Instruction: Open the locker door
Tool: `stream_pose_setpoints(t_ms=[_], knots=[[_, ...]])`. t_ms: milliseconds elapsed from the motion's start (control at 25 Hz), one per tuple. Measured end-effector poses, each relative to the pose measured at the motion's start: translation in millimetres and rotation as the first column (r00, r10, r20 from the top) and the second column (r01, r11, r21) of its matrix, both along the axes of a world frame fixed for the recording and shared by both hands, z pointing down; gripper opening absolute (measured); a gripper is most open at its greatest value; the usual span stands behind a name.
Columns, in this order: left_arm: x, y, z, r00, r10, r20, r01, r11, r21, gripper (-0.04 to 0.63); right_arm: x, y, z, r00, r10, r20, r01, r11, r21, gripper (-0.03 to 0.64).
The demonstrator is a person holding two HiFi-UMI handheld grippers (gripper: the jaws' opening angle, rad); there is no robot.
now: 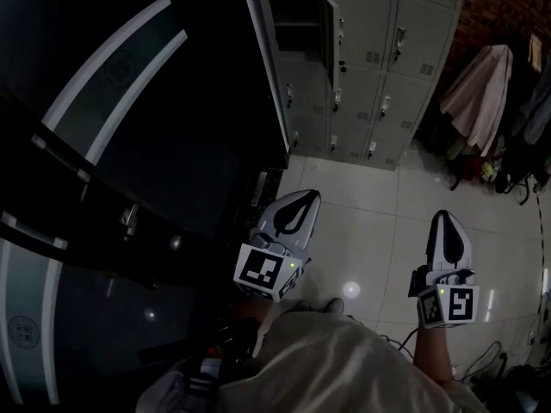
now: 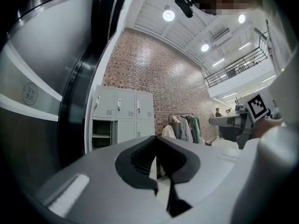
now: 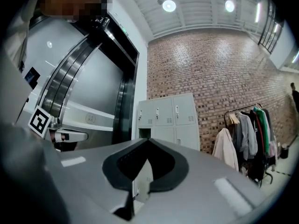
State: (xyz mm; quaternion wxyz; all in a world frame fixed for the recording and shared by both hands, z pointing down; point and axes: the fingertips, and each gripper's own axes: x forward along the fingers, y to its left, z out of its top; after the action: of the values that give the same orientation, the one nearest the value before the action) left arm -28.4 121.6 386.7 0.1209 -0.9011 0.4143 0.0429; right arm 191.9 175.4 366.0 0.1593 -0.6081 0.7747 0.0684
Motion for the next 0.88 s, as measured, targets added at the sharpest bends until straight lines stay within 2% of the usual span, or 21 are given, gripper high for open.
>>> stream_pose_setpoints(t_ms=[480, 880], knots=[[-16, 22, 0, 0.999, 0.03, -0.012, -0.03, 0.999, -0.03, 0.061, -19, 23, -10, 1.0, -0.004, 0.009, 0.004, 1.0, 0.019, 0.0], [-23, 22, 1, 0.999, 0.043, -0.002, -0.043, 0.999, -0.029, 0.061, -31, 17, -6, 1.0, -0.006, 0.006, 0.006, 1.0, 0.006, 0.0]])
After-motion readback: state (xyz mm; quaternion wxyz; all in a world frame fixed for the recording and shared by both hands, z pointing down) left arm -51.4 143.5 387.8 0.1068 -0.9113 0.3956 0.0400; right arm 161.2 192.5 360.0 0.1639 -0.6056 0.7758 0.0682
